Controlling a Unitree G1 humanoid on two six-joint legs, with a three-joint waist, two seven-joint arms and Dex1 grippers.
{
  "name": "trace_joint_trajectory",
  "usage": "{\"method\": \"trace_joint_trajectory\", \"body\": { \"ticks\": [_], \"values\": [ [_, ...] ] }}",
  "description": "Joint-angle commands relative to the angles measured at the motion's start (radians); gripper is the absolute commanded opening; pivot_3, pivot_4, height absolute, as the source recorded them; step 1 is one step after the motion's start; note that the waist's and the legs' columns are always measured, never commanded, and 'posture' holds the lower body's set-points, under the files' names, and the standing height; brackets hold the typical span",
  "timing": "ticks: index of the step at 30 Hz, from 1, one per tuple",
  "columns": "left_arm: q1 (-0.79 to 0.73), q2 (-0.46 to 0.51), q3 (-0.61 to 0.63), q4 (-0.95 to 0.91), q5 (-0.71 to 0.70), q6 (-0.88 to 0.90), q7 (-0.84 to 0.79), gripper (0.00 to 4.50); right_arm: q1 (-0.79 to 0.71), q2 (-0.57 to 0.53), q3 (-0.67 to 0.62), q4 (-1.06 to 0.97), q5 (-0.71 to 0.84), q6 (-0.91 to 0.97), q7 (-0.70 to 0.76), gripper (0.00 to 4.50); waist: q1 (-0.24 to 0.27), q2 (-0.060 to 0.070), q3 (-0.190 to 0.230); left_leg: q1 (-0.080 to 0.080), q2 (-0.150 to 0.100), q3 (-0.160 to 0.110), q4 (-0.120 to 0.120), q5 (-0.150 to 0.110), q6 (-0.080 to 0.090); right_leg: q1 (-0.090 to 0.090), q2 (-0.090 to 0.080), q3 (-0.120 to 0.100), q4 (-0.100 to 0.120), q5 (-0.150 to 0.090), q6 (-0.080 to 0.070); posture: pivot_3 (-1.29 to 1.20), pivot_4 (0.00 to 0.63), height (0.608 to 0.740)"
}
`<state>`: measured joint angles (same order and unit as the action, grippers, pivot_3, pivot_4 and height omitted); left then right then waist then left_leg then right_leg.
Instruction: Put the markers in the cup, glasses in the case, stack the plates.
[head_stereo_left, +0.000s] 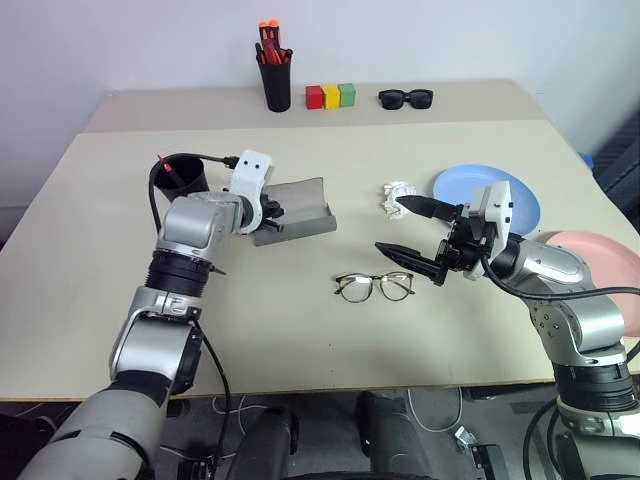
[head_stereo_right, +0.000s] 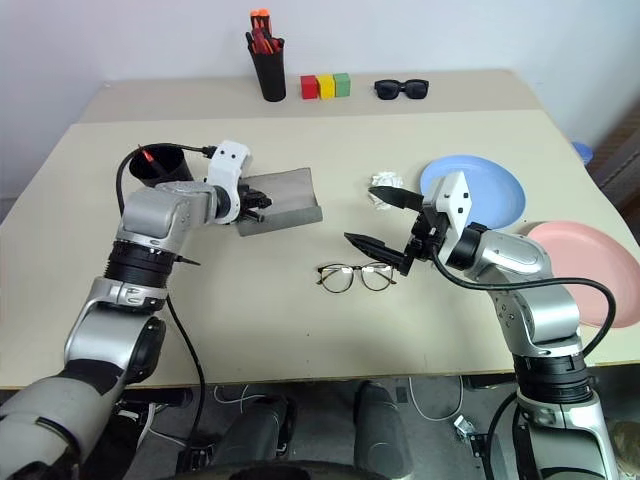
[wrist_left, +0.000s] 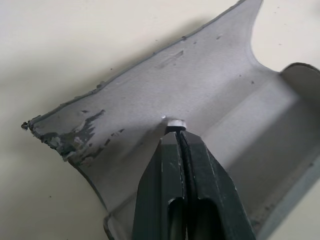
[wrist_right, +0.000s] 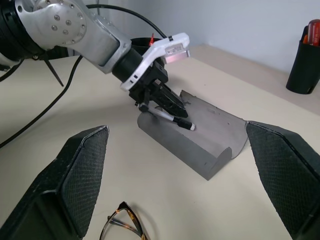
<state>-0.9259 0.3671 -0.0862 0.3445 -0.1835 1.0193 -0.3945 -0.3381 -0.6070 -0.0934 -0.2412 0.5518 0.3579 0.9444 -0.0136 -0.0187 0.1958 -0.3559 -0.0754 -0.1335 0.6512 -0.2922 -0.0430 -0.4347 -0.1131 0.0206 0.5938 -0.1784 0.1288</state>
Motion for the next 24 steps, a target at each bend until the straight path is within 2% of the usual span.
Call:
{"method": "trace_joint_trajectory", "body": {
  "ticks": [1,5,18,19,21,24],
  "values": [
    [-0.018,0.024,-0.021,-0.024,0.023,0.008,-0.018,2.40,-0.009,0.001,-0.011,-0.009,0.001,-0.025,0.005,4.50,0.001,0.000,0.000,0.000,0.000,0.000,0.000,0.000,0.000,0.000,0.000,0.000,0.000,0.000,0.000,0.00,0.150,0.740],
    [-0.057,0.028,-0.049,0.069,0.045,-0.023,-0.050,4.40,-0.012,0.002,-0.010,-0.003,0.000,-0.029,0.008,4.50,0.003,0.000,0.000,0.000,0.000,0.000,0.000,0.000,0.000,0.000,0.000,0.000,0.000,0.000,0.000,0.00,0.150,0.740],
    [-0.142,-0.006,-0.101,0.315,0.102,-0.158,-0.170,4.40,0.005,-0.005,-0.017,-0.022,-0.004,-0.034,-0.004,4.50,0.004,0.000,0.000,0.000,-0.001,0.000,0.001,0.000,0.000,0.001,0.000,0.000,0.000,0.000,0.000,0.00,0.150,0.740],
    [-0.145,-0.008,-0.104,0.324,0.105,-0.163,-0.177,3.89,0.005,-0.005,-0.018,-0.022,-0.004,-0.035,-0.005,4.50,0.003,0.000,0.000,0.000,-0.001,0.000,0.001,0.000,0.000,0.001,0.000,0.000,0.000,0.000,0.000,0.00,0.150,0.740],
    [-0.147,-0.011,-0.110,0.334,0.114,-0.171,-0.188,3.22,0.004,-0.005,-0.017,-0.021,-0.006,-0.035,-0.006,4.50,0.002,0.000,0.000,0.000,0.000,0.000,0.001,0.000,0.000,0.001,0.000,0.000,0.000,0.000,0.000,0.00,0.150,0.740],
    [-0.146,-0.016,-0.102,0.337,0.122,-0.171,-0.192,1.56,0.005,-0.006,-0.016,-0.024,-0.008,-0.037,-0.006,4.50,-0.001,0.000,0.000,0.000,0.000,0.000,0.001,0.000,0.000,0.000,0.000,0.000,0.000,0.000,0.000,0.00,0.150,0.740]
  ]
}}
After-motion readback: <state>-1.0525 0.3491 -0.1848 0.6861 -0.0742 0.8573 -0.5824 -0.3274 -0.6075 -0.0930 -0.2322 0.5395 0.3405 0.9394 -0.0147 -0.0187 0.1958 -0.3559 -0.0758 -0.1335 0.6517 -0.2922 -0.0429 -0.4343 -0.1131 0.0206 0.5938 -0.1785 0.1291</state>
